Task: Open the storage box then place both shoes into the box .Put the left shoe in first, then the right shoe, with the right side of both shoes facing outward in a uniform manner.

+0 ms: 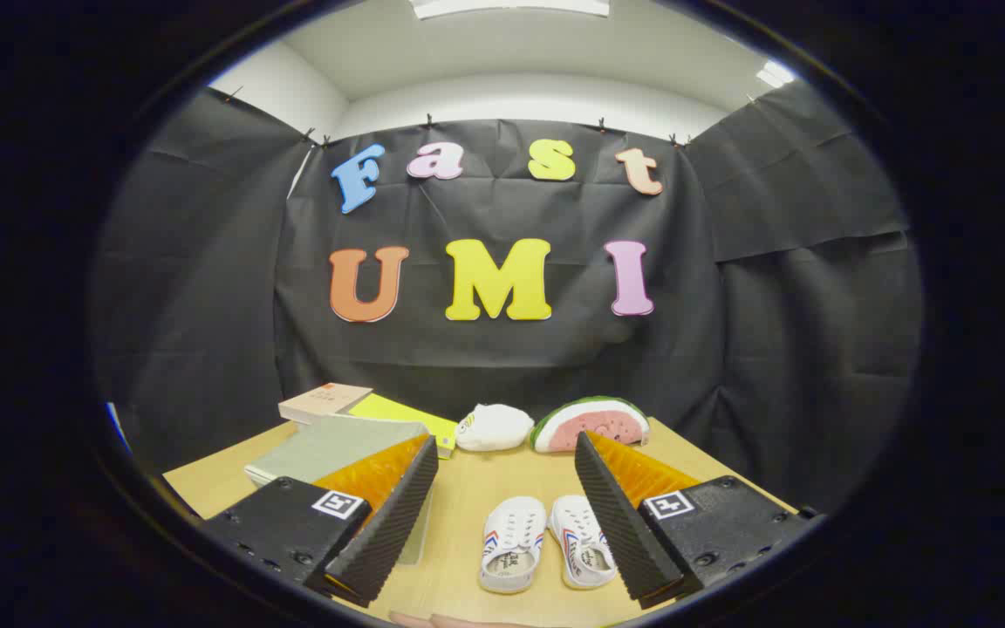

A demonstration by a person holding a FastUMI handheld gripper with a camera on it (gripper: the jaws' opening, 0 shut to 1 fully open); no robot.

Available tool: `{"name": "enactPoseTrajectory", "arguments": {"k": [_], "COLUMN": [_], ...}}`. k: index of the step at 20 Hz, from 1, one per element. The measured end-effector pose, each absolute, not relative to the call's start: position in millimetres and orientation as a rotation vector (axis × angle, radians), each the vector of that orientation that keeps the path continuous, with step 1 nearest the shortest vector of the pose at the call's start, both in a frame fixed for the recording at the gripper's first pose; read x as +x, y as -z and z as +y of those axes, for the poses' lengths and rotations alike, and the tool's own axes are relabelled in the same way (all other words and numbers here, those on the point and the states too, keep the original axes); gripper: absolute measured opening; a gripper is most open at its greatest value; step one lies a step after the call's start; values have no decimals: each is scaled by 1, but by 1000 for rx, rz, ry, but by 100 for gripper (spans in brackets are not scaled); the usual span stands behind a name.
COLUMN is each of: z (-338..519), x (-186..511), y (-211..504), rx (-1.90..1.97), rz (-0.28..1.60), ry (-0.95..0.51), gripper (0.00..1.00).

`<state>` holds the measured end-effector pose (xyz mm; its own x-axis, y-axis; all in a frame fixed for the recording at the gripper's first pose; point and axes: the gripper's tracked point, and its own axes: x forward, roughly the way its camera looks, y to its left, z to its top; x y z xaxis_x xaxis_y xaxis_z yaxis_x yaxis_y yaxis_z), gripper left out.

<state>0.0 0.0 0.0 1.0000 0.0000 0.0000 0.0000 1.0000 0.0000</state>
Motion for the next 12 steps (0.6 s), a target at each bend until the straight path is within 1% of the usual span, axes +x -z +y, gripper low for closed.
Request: {"name": "enactPoseTrajectory", "arguments": {"k": [12], "z": [-17], "x": [6], "y": [13], "rx": [21], "rz": [31], "ry": [27], "gripper": [100]}}
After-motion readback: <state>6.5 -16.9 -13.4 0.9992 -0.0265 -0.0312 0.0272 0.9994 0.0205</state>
